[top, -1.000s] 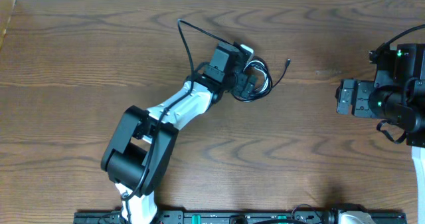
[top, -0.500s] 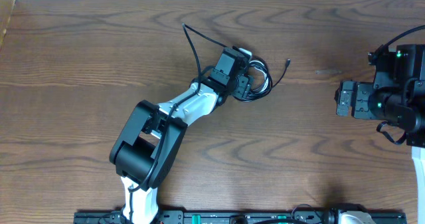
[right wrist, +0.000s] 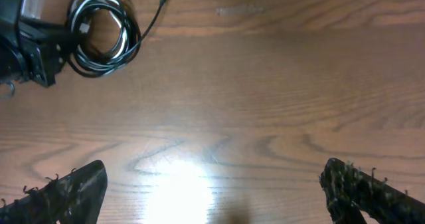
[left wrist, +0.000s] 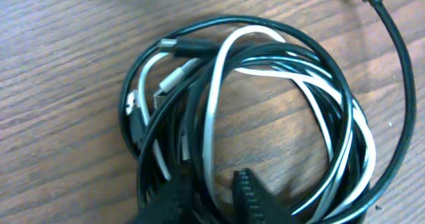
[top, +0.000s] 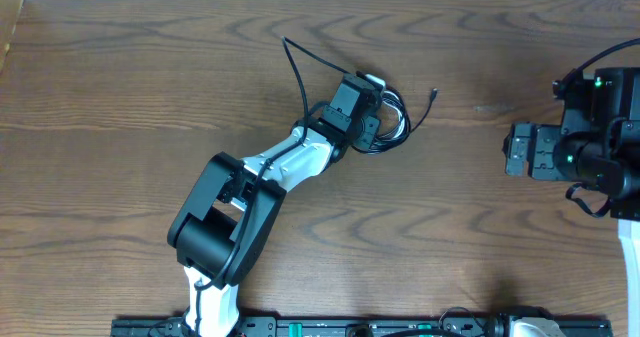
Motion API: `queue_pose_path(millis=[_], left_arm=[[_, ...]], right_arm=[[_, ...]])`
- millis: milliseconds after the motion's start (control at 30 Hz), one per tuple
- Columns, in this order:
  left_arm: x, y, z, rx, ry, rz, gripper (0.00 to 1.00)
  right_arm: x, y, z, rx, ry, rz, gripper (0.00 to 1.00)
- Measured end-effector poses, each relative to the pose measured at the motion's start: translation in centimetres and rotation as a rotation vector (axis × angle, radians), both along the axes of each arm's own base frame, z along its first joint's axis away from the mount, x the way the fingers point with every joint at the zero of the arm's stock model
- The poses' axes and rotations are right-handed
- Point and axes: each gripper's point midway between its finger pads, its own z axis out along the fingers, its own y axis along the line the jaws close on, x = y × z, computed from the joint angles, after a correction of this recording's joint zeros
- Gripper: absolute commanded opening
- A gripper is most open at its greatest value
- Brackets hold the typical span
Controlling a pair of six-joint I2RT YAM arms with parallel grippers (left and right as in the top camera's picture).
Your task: Untangle cables
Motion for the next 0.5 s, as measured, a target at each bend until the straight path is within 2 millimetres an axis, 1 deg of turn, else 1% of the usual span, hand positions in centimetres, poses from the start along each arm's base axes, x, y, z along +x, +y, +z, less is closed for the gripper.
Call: queue_pose_path(millis=[100, 300, 500], left_arm=[[0.0, 0.0, 0.0, -0.003, 0.001, 0.006, 0.14], [0.0, 0.0, 0.0, -0.006, 0.003, 0.009, 0.09], [-0.2, 0.2, -0.1, -0.002, 0.017, 0.014, 0.08]], right_arm=[[-0.1, 0.0, -0.7, 0.000, 0.019, 0.000, 0.99], [-0.4, 0.0, -1.9, 0.000, 0.052, 0.001, 0.99], [-0.2, 0.0, -3.0, -0.001, 0.066, 0.003, 0.99]])
